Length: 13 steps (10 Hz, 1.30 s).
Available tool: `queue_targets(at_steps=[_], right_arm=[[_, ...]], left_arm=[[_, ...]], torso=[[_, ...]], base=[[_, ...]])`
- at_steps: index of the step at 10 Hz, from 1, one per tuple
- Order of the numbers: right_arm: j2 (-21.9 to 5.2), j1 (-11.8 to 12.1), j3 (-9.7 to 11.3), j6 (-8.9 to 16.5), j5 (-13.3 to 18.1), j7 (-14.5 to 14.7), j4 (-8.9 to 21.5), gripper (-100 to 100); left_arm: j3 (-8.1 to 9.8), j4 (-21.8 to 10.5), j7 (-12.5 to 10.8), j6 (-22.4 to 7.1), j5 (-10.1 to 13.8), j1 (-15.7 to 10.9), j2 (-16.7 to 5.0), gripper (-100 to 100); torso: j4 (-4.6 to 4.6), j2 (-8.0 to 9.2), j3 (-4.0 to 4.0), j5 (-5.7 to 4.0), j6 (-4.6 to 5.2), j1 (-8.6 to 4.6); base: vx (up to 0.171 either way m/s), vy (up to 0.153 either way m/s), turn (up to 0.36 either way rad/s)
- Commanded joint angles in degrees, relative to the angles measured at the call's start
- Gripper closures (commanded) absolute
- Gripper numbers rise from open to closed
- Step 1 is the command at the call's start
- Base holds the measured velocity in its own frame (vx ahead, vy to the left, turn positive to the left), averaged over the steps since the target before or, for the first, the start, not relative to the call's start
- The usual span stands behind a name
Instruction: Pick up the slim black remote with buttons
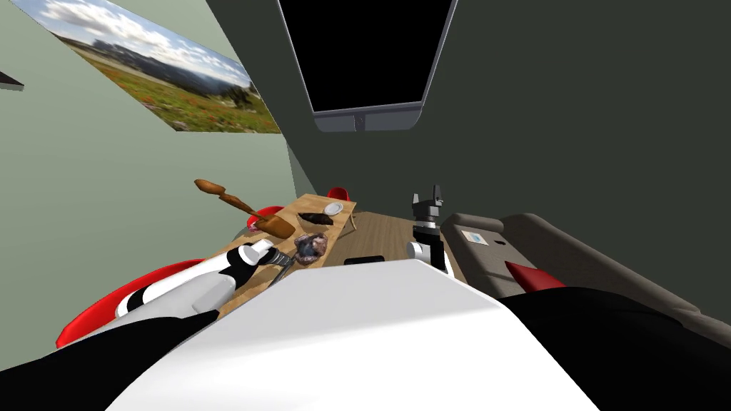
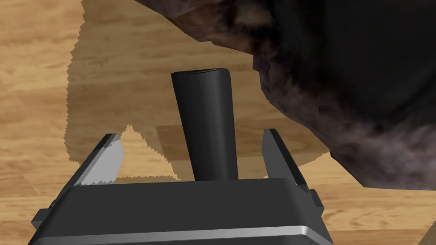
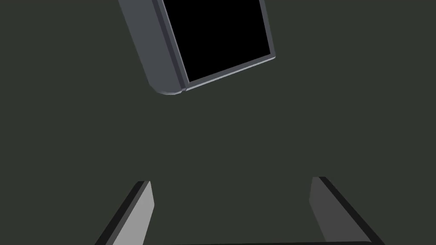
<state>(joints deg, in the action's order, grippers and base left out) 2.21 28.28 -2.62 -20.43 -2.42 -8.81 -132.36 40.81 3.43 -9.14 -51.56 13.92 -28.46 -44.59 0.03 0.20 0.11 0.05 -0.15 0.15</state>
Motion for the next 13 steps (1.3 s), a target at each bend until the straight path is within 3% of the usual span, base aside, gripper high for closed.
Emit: queue_targets(at_steps=[1,2,3,6,7,8,9,13], right_arm=[[0.0,0.0,0.0,0.0,0.0,0.0,0.0,0],[0.0,0.0,0.0,0.0,0.0,0.0,0.0,0],[0.0,0.0,0.0,0.0,0.0,0.0,0.0,0],[0.0,0.0,0.0,0.0,0.0,0.0,0.0,0],[0.0,0.0,0.0,0.0,0.0,0.0,0.0,0],[0.0,0.0,0.0,0.0,0.0,0.0,0.0,0],[0.0,0.0,0.0,0.0,0.0,0.0,0.0,0],[0.0,0.0,0.0,0.0,0.0,0.0,0.0,0]], left_arm=[[0.23,2.9,-1.8,-2.9,0.2,2.9,2.9,-100],[0.23,5.1,-1.8,-4.2,0.2,3.8,3.0,-100],[-0.06,7.4,-3.4,-3.0,0.1,4.1,3.9,-100],[-0.06,7.1,-3.4,-3.0,0.1,4.1,3.9,-100],[-0.34,7.1,-5.0,-1.9,0.1,4.3,4.8,-100],[-0.25,7.3,-4.1,-2.6,0.0,4.2,4.4,-100],[-0.28,7.5,-4.5,-2.6,0.0,4.2,4.5,100],[-0.24,7.4,-4.5,-2.9,0.1,4.2,4.6,100]], torso=[[0.00,0.00,0.00,0.00,0.00,0.00],[0.00,-0.03,-0.01,-0.01,-0.01,-0.04],[-0.01,-0.08,-0.04,-0.04,0.00,-0.14],[0.00,-0.06,-0.03,-0.03,0.00,-0.08],[-0.01,-0.11,-0.05,-0.05,0.00,-0.14],[0.00,-0.04,-0.02,-0.04,0.05,-0.09],[0.00,-0.06,-0.03,-0.04,0.00,-0.11],[-0.10,-0.33,-0.21,0.14,0.04,0.28]], base=[[-0.023,0.034,0.031],[-0.004,0.005,0.020],[-0.040,0.032,-0.153],[-0.021,0.026,-0.019],[-0.035,0.031,-0.123],[-0.024,0.023,-0.040],[0.000,0.000,0.000],[-0.001,-0.002,0.000]])
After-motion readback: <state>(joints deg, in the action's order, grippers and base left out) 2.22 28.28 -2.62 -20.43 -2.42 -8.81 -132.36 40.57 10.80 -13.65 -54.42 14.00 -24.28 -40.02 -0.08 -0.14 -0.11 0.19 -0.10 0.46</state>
